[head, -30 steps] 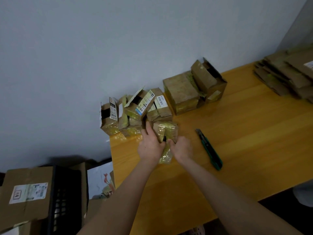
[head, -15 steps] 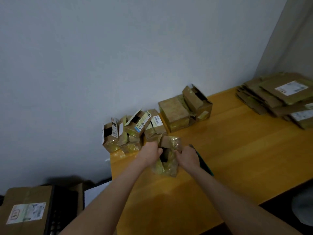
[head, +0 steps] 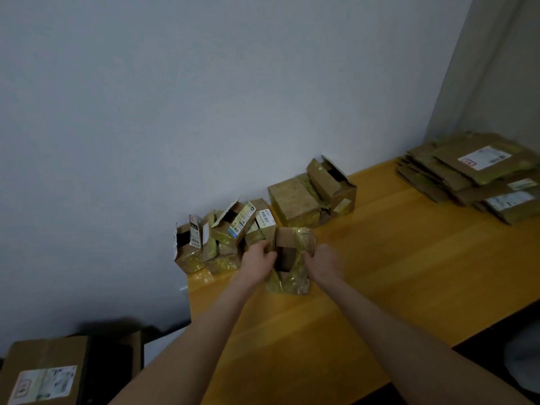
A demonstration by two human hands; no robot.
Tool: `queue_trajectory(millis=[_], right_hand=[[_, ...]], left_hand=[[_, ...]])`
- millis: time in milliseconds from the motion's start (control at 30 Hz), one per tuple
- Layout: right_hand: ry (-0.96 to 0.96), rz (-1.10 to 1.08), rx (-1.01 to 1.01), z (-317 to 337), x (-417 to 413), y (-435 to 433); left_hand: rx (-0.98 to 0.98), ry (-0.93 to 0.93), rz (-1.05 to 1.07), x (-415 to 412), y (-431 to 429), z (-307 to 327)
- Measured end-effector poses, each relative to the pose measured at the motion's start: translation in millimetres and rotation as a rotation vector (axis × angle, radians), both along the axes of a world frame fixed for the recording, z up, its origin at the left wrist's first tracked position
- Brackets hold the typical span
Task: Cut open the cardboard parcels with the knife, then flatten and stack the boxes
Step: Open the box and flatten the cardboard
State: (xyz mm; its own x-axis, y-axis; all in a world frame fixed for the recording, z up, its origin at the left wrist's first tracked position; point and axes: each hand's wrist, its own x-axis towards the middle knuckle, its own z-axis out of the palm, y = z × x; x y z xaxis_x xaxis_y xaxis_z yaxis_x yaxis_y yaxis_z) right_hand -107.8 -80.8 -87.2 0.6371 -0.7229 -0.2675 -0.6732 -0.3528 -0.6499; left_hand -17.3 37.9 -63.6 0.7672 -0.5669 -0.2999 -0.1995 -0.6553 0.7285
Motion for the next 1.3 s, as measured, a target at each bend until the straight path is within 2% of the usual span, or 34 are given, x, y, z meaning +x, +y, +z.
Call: queue_trajectory(millis=[67,167,300,400,567,733,867,900,1000,1133,1233,1300], right_hand=[[0.021,-0.028,-0.072,3,3,4],[0.002,-0.048,-0.106,9,6,6],[-0.036,-0.034,-0.092,9,6,0],[-0.069,-0.04,-0.058,4,4,-5],[-0.038,-0.027,0.007,1,-2,-12],[-0.098,-0.003,0.105,-14,-3,-15],[-0.124,-0.05,0.204,-23,-6,-22],[-0.119,-0.068,0.225,-25,-6,-24],[-0.057,-0.083,0.182,-29,-1,-22],[0.059,-0.097,0.146,-22,2,-14],[0.115,-0.108,0.126,-23,3,-20],[0.094,-0.051,0.138,-21,2,-22]], left_hand=[[0.138,-0.196,0.045,-14,-13,-6],[0.261,-0.234,0.108,-21,-14,-15],[0.216,-0.375,0.082,-20,-8,-15],[0.188,-0.414,0.057,-17,-4,-14],[0.124,-0.268,0.029,-7,2,-14],[0.082,-0.05,-0.032,6,11,-13],[-0.186,0.245,0.044,7,22,-6],[-0.209,0.262,0.047,7,21,-4],[-0.112,0.101,0.034,5,11,-6],[0.021,-0.159,-0.143,-7,-2,-1],[0.027,-0.229,-0.226,-12,-6,-1],[0.041,-0.268,-0.192,-11,-8,-1]])
